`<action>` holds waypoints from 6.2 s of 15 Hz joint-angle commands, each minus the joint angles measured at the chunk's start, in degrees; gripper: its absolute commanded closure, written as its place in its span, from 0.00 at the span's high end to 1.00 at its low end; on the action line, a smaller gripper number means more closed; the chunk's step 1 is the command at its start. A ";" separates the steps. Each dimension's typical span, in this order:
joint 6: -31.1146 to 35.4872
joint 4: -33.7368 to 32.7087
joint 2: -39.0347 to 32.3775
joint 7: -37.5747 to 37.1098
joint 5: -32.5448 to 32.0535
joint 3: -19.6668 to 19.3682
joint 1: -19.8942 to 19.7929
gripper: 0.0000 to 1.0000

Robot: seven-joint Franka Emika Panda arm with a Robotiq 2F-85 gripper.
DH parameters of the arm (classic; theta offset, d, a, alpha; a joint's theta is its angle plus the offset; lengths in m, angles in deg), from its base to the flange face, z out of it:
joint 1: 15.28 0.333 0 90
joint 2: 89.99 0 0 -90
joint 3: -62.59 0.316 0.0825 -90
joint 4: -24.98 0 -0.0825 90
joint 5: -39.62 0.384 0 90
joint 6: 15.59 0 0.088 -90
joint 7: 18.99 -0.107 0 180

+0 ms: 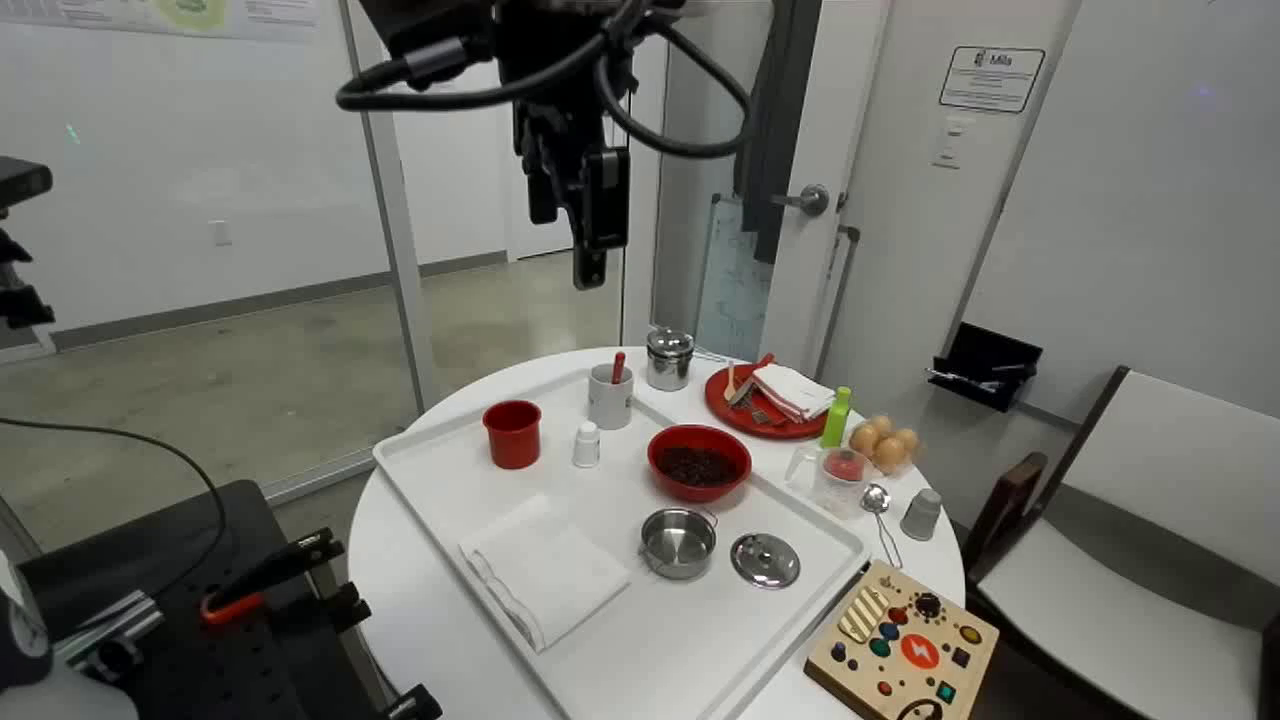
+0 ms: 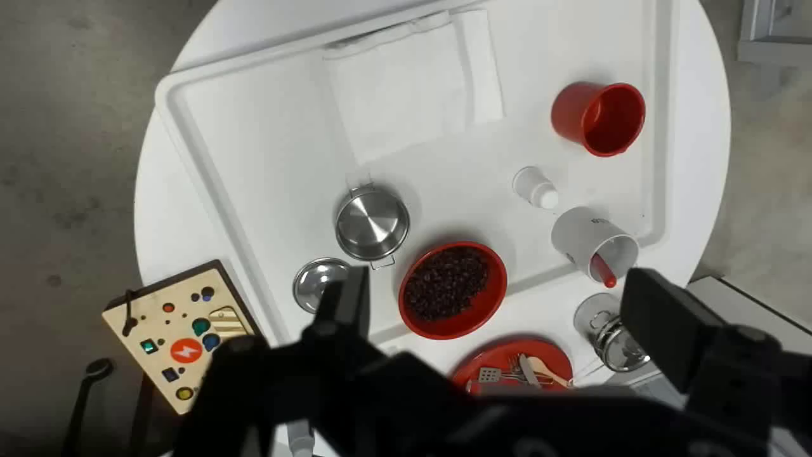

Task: Cover the silver pot with the silver lid

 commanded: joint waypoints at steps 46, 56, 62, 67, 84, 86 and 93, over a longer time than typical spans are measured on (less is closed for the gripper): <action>-3.11 -53.45 -70.20 -2.87 -6.55 5.42 -4.97 1.00; -4.03 -58.08 -76.83 -4.59 -6.49 5.75 -4.49 1.00; -1.43 -62.93 -83.63 -9.30 -6.90 4.91 -2.92 1.00; -0.58 -67.03 -87.68 -13.08 -6.41 4.29 -2.81 1.00; -9.13 -86.87 -100.27 -14.06 -5.97 4.64 -5.24 1.00; -10.21 -88.79 -101.66 -14.08 -6.01 4.67 -5.35 1.00; -13.20 -94.88 -105.71 -14.23 -6.08 4.70 -5.86 1.00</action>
